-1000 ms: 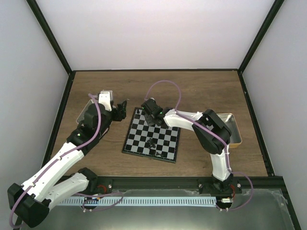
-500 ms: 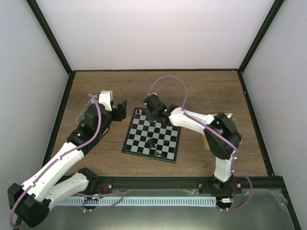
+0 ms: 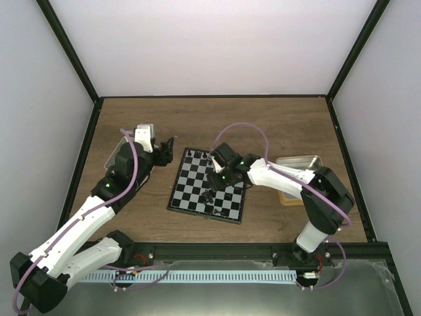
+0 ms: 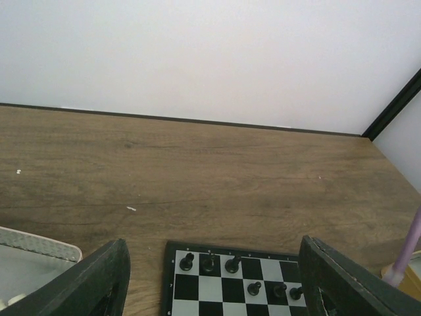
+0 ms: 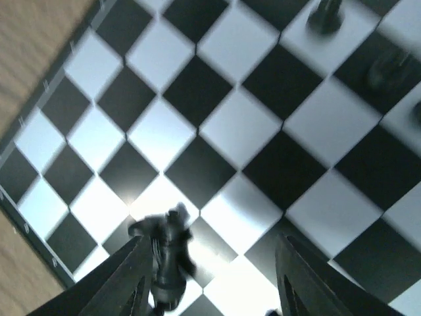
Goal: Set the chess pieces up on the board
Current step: Pick up the chess piece from the chessboard.
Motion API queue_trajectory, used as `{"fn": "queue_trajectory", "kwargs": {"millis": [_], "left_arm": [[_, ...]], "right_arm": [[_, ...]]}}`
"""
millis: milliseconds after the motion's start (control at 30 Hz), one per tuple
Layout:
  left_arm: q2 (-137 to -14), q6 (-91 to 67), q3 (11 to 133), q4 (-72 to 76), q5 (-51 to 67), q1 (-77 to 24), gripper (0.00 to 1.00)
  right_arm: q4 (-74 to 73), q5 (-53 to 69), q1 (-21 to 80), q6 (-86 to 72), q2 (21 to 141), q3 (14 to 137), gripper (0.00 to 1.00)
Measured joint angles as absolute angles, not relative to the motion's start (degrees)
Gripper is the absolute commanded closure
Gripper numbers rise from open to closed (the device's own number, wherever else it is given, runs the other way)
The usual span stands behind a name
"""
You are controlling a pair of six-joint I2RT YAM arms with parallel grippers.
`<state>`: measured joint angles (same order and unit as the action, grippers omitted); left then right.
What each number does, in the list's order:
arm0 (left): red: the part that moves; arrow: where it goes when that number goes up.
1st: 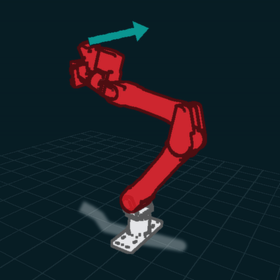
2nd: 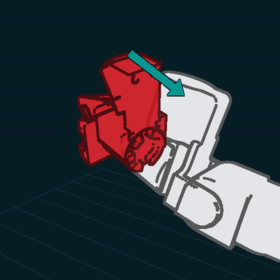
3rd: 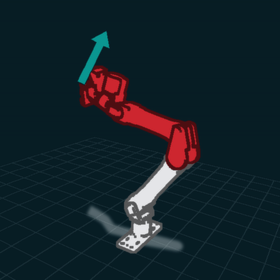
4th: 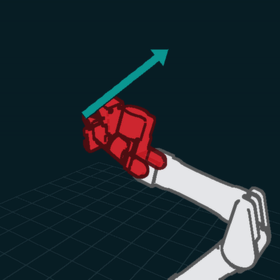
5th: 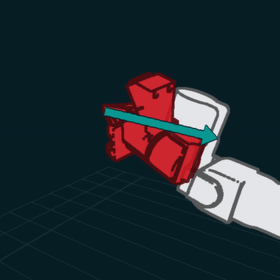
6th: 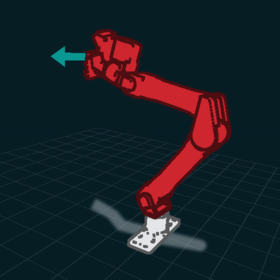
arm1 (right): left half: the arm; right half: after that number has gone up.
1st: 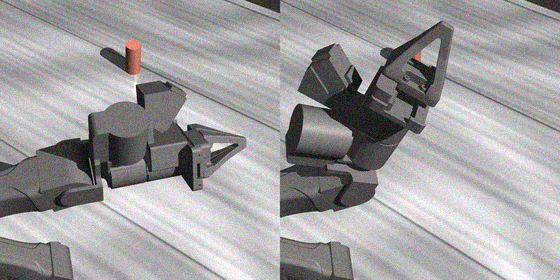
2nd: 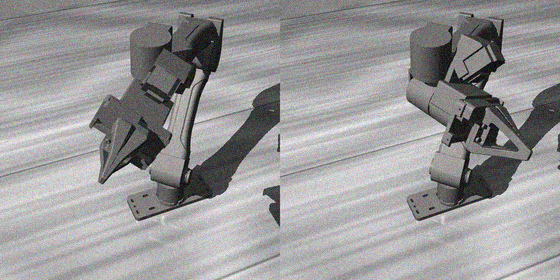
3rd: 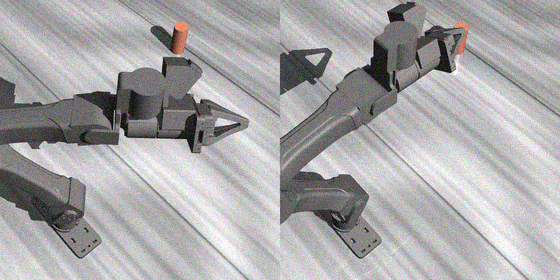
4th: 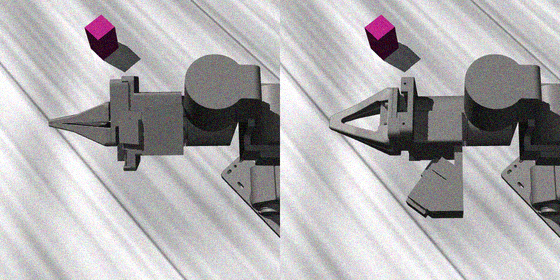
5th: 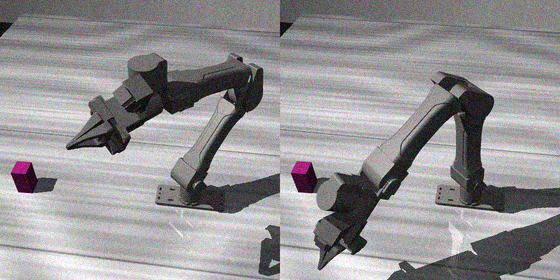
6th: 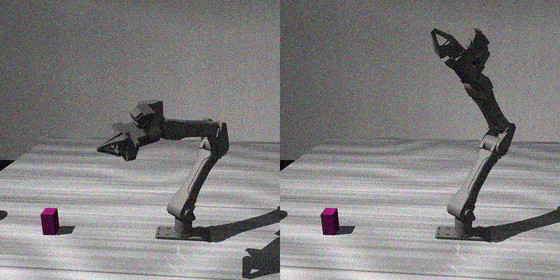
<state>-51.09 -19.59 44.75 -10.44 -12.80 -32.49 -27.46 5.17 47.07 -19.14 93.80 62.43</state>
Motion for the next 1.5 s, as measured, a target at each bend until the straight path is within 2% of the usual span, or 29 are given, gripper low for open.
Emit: {"fn": "queue_trajectory", "kwargs": {"millis": [167, 433, 967, 1233, 1500], "left_arm": [[-51.1, -19.8, 44.8, -10.1, -12.5, -32.5, 0.28], [-51.1, -20.2, 44.8, -10.0, -12.1, -32.5, 0.28], [-51.6, -20.4, 44.8, -9.9, -11.7, -32.5, 0.28], [-51.6, -20.4, 44.8, -9.9, -11.7, -32.5, 0.28], [-51.6, -20.4, 44.8, -9.9, -11.7, -32.5, 0.28]], "right_arm": [[-29.6, 9.6, 48.0, -18.9, 93.8, 59.6, 0.47], [-29.5, 10.0, 49.3, -19.6, 96.6, 59.9, 0.59], [-29.8, 8.5, 49.8, -19.9, 99.5, 61.4, 0.61], [-31.1, 3.9, 50.8, -20.7, 100.9, 63.1, 0.81], [-31.2, 2.3, 50.8, -23.1, 100.9, 63.2, 0.89]]}}
